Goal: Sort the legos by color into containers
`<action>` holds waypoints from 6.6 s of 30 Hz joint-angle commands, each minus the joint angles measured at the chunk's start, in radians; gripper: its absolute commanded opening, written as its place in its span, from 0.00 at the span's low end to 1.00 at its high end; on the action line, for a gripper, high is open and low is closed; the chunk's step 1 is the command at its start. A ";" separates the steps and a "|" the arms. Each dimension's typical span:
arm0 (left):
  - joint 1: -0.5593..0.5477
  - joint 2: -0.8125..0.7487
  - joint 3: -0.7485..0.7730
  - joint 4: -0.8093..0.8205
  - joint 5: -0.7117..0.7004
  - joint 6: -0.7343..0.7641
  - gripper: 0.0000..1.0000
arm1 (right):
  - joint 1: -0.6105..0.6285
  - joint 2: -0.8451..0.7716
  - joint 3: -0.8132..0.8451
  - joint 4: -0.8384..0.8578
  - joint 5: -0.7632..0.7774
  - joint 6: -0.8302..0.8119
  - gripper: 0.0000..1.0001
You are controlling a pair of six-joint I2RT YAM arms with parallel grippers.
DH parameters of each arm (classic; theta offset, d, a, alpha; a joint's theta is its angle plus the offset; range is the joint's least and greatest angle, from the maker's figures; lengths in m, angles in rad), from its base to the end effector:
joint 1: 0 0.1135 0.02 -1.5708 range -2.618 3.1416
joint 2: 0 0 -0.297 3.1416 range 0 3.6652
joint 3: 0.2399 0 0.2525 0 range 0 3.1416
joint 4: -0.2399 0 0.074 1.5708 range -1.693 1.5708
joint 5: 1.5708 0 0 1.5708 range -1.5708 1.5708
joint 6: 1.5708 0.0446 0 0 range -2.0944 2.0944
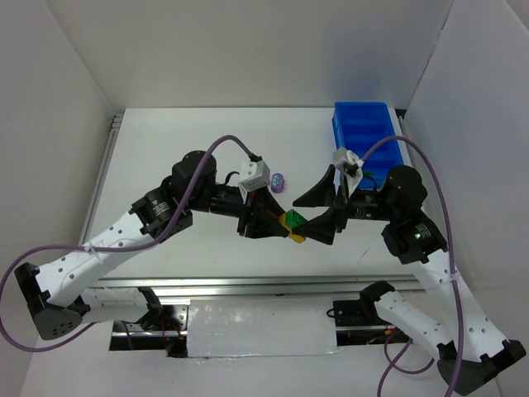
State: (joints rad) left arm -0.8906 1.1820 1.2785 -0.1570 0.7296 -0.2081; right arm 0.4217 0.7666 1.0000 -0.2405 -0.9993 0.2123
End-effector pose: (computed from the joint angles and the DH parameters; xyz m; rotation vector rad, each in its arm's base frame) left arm 0.1359 -0.2152 0.4652 1.1532 1.4078 -1.3995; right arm 0.1023 0.0870 0.4339 -0.9772 1.4242 1.2576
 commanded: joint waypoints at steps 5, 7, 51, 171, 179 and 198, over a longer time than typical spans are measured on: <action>-0.001 -0.001 0.050 -0.056 0.011 0.049 0.00 | 0.022 -0.007 -0.020 0.046 -0.065 0.012 0.69; -0.001 0.005 0.047 -0.058 0.011 0.050 0.00 | 0.025 -0.009 -0.015 0.024 -0.055 -0.010 0.60; -0.002 -0.068 -0.025 -0.078 -0.157 0.041 0.00 | -0.113 -0.010 -0.052 0.167 0.163 0.021 0.00; 0.749 0.281 0.119 -0.378 -0.682 -0.346 0.00 | -0.578 1.016 0.402 -0.109 1.280 0.674 0.15; 0.734 0.310 0.199 -0.407 -0.708 -0.301 0.00 | -0.577 1.004 0.345 -0.097 1.281 0.716 0.21; 0.734 0.335 0.217 -0.404 -0.677 -0.248 0.00 | -0.577 0.959 0.282 -0.071 1.268 0.772 0.70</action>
State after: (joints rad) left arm -0.1535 1.5093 1.4574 -0.5762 0.0322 -0.4892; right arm -0.1596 1.7798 1.2709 -0.3328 0.2508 0.9665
